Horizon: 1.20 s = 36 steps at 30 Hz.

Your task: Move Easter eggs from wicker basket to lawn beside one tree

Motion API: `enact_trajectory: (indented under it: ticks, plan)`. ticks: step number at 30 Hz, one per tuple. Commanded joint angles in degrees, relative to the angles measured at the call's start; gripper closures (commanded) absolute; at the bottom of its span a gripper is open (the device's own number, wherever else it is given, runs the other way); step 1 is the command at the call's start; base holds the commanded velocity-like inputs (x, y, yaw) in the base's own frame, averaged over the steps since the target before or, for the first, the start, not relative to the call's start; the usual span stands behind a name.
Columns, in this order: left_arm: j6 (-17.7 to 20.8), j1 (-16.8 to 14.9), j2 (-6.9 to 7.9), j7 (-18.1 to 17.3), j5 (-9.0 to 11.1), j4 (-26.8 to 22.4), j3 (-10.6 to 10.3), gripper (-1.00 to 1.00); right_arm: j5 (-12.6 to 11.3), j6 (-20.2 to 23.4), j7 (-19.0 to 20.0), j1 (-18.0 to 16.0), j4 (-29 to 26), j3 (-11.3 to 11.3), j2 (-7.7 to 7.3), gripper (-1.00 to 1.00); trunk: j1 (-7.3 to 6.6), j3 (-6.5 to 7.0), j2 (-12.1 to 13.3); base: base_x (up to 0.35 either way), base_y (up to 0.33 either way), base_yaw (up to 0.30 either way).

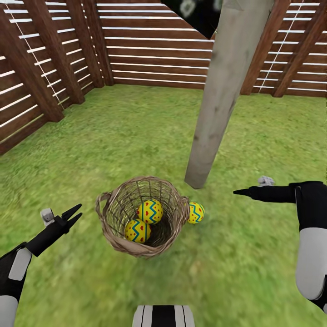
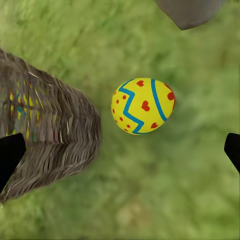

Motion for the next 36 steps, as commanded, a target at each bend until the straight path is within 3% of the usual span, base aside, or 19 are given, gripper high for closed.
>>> enact_trajectory:
  ticks: [1, 10, 14, 18, 24, 36]
  plan:
    - [0.4, 0.0, 0.0, -0.1, 0.2, 0.0, 0.0, -1.0, 0.6, 0.4, 1.3, 0.0, -0.2, -0.1, 0.04, -1.0, -0.03, 0.19, 0.0, 0.0, 0.0, 0.0]
    - [0.4, 0.0, 0.0, -0.1, 0.2, 0.0, 0.0, -1.0, -0.7, 0.6, 8.5, 0.2, -0.2, -0.2, -0.01, -1.0, -0.26, 2.18, 0.1, 0.0, 0.0, 0.0]
    - [0.4, 0.0, 0.0, -0.1, 0.2, 0.0, 0.0, -1.0, -5.3, 0.6, 11.6, 0.2, -0.1, -0.2, 0.01, -1.0, -0.37, 3.07, 0.2, 0.0, 0.0, 0.0]
    - [0.4, -0.1, 0.0, -0.1, 0.2, 0.0, 0.0, -1.0, -7.4, 0.6, 12.2, 0.8, 0.0, -0.1, 0.17, -1.0, -0.47, 3.95, 0.2, 0.0, 0.0, 0.0]
    - [0.4, 0.0, 0.07, -0.1, 0.2, 0.0, 0.0, -1.0, -7.2, 0.6, 12.3, 1.6, 0.2, 0.1, 0.74, -1.0, -0.62, 5.28, 0.3, 0.0, 0.0, 0.0]
    - [0.1, 0.0, -0.07, -0.2, 0.6, 0.0, 0.4, -1.0, -7.1, 0.5, 12.3, 3.0, 0.3, 0.3, 1.29, -1.0, -0.62, 5.28, 0.3, -0.001, 0.0, 0.0]
